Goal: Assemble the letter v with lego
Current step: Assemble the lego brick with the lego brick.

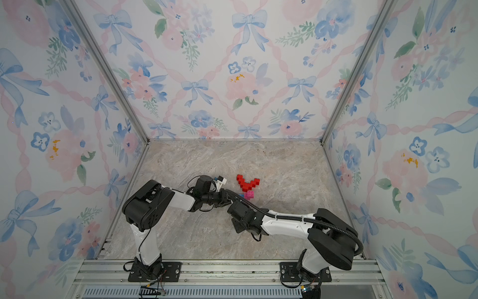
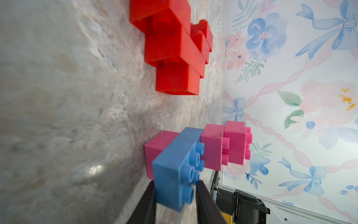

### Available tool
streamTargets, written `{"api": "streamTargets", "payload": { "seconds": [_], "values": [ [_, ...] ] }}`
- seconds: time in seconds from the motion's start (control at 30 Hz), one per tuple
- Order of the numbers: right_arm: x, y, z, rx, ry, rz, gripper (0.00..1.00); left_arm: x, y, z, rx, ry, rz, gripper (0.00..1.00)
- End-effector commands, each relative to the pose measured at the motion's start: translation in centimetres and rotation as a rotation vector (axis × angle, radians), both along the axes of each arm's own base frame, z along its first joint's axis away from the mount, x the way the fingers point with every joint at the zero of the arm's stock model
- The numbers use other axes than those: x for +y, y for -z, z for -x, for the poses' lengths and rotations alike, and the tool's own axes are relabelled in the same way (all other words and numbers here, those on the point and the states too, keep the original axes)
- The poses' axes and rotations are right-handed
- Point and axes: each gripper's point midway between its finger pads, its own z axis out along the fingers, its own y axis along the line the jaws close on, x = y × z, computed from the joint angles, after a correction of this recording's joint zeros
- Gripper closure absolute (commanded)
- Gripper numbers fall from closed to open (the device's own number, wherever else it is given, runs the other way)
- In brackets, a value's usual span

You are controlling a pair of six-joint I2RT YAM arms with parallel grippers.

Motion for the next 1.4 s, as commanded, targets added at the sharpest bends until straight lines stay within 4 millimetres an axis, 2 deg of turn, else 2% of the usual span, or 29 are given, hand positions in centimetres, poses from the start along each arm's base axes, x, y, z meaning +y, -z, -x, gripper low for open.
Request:
{"api": "streamTargets", "payload": {
  "seconds": [0.0, 0.17, 0.47, 0.6, 0.8, 0.9, 1.1, 1.23, 1.37],
  "values": [
    [-2.1, 3.2, 2.1, 0.097, -0.002, 0.078, 0.85, 1.4, 2.9, 0.5, 0.059, -0.039, -0.106, 0.66],
    [-2.4, 4.1, 2.7, 0.106, -0.005, 0.085, 0.85, 1.3, 2.8, 0.6, 0.059, -0.038, -0.105, 0.66],
    [-1.2, 1.7, 1.8, 0.085, -0.09, 0.052, 0.83, 1.2, 2.6, 0.5, 0.056, -0.037, -0.102, 0.66],
    [-0.1, 0.3, 1.6, 0.095, -0.225, 0.027, 0.81, 1.2, 2.5, 0.5, 0.053, -0.038, -0.102, 0.66],
    [-0.1, -0.5, 0.9, 0.135, -0.422, 0.08, 0.79, 1.2, 2.2, 0.5, 0.048, -0.04, -0.099, 0.66],
    [0.4, -0.9, 0.3, 0.155, -0.466, 0.021, 0.78, 1.2, 2.2, 0.5, 0.046, -0.041, -0.1, 0.67],
    [1.2, -0.6, 0.3, 0.119, -0.666, 0.072, 0.77, 1.3, 2.3, 0.5, 0.05, -0.042, -0.103, 0.66],
    [2.4, -1.5, 0.0, 0.053, -0.82, 0.033, 0.76, 1.1, 2.3, 0.5, 0.05, -0.039, -0.101, 0.67],
    [2.2, -1.9, -0.6, 0.047, -0.906, 0.033, 0.74, 1.1, 2.1, 0.5, 0.047, -0.038, -0.098, 0.67]
  ]
}}
